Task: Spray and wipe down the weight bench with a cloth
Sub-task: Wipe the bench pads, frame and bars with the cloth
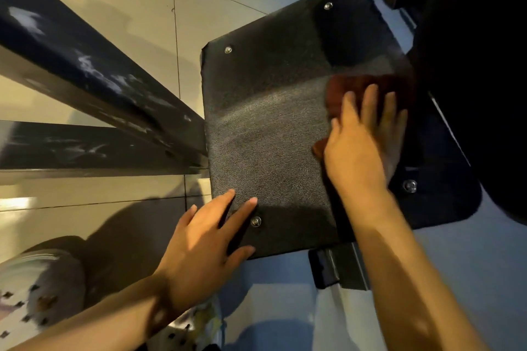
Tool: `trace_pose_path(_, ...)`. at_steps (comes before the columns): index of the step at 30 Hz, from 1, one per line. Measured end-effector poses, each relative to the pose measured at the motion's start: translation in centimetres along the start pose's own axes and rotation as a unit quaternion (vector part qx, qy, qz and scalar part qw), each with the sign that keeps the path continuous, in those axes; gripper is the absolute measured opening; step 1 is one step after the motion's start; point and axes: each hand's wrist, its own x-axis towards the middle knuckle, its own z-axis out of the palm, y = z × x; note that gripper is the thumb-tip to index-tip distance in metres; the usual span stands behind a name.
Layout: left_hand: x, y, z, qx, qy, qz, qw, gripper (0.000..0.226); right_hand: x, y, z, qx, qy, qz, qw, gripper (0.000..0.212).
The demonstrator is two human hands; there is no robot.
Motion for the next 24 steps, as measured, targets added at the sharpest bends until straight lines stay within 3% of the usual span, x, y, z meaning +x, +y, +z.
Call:
trace_pose_path(5,0.2,0.1,0.2,-0.077,0.004,-0.028,0.997,0.069,-6.1,-6.2,2.6,0.002,-0.070,-0.173,0.982,0.057)
trace_pose_path(8,0.2,0.1,0.3,-0.071,0.019,-0.024,0.997,0.068,-5.7,-5.0,2.2,0.025,-0.091,-0.217,0.971,0.051)
trace_pose_path(15,0.0,0.2,0.9,-0.091,0.018,-0.048,0.994,0.075,-4.9,7.0,-3.5,0.022,-0.036,0.001,0.999,0.047)
trace_pose_path(18,-0.1,0.4,1.1,-0.095,0.022,-0.049,0.994,0.073,-7.2,7.8,-2.9,-0.007,0.003,0.019,1.000,0.048)
trace_pose_path(20,-0.2,0.5,1.2,-0.104,0.020,-0.056,0.993,0.074,-6.6,7.4,-2.5,-0.035,-0.023,0.028,0.999,0.051)
trace_pose_path(24,-0.4,0.5,1.4,-0.104,0.031,-0.047,0.993,0.070,-3.5,6.2,-1.6,-0.058,-0.025,-0.025,0.998,0.053)
